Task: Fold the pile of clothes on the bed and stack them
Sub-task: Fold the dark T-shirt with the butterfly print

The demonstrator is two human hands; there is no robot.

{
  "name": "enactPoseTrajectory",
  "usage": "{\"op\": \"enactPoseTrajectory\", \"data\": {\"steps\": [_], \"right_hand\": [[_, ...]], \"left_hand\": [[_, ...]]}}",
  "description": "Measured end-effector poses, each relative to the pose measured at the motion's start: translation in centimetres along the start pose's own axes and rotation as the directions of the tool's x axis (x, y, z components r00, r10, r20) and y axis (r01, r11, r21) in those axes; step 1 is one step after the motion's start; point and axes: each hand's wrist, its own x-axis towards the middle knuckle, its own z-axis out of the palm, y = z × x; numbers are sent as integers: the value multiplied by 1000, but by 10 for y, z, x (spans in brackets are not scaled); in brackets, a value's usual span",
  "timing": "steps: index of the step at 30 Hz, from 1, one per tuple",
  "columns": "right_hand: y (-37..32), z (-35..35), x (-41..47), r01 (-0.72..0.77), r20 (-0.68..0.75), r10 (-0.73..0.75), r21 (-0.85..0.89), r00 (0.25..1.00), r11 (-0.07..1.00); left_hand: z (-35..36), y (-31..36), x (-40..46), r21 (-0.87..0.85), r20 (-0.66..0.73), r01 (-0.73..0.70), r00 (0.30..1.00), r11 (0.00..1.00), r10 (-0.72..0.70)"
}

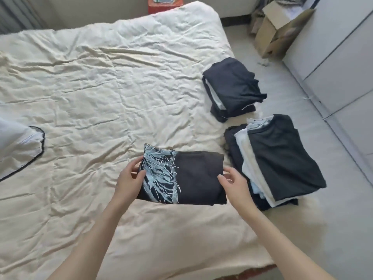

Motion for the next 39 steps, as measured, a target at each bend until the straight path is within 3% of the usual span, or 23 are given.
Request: {"op": "enactPoseTrajectory", "data": {"steps": [10, 20, 25, 31, 39], "right_hand": [[13, -141, -6, 43, -269, -27, 54, 963, 998], [45, -256, -39, 84, -375, -17, 164, 927, 983], [85, -342, -35, 90, -375, -21, 168, 927, 982], [143, -509, -22, 81, -289, -42, 127, 956, 989], [177, -661, 0, 30, -256, -15, 56, 967, 998]], "left_hand": [[121, 96, -14, -20, 187, -163, 969, 986, 164], [210, 150, -75, -93, 300, -240, 919, 966, 257], [295, 177, -119, -111, 271, -216, 932, 970, 238], [446, 207, -196, -139, 217, -181, 954, 974, 208], [580, 254, -251, -130, 309, -58, 946, 990, 96]]}}
